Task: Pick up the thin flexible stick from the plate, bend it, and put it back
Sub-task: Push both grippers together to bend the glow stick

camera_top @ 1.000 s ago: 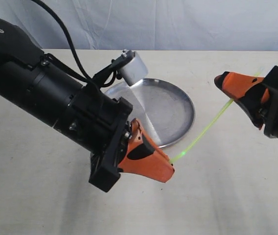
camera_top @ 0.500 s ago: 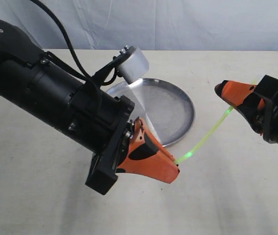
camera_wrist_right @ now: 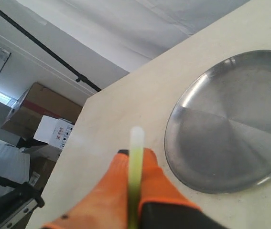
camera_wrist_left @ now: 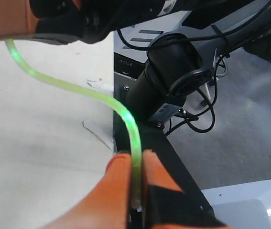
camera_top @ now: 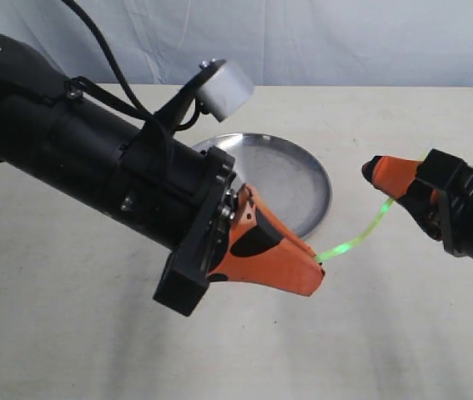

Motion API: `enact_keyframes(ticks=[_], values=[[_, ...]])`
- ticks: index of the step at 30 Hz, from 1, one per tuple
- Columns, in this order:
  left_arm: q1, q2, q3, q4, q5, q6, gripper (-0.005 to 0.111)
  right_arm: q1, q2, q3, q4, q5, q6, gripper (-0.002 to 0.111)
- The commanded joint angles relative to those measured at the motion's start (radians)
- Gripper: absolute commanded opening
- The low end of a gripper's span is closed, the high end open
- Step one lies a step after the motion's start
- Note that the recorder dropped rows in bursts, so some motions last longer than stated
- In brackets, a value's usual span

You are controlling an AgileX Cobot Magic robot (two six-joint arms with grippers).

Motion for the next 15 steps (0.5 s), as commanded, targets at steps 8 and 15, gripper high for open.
enact_keyframes(ticks=[8, 15], values=[[-0.002, -0.008, -0.008, -0.121, -0.179, 0.003, 0.0, 0.009, 0.0, 0.001, -0.095, -0.125, 0.034, -0.001], [-0.002, -0.008, -0.008, -0.143, -0.218, 0.003, 0.0, 0.009, 0.0, 0.001, -0.13, -0.132, 0.066, -0.001]])
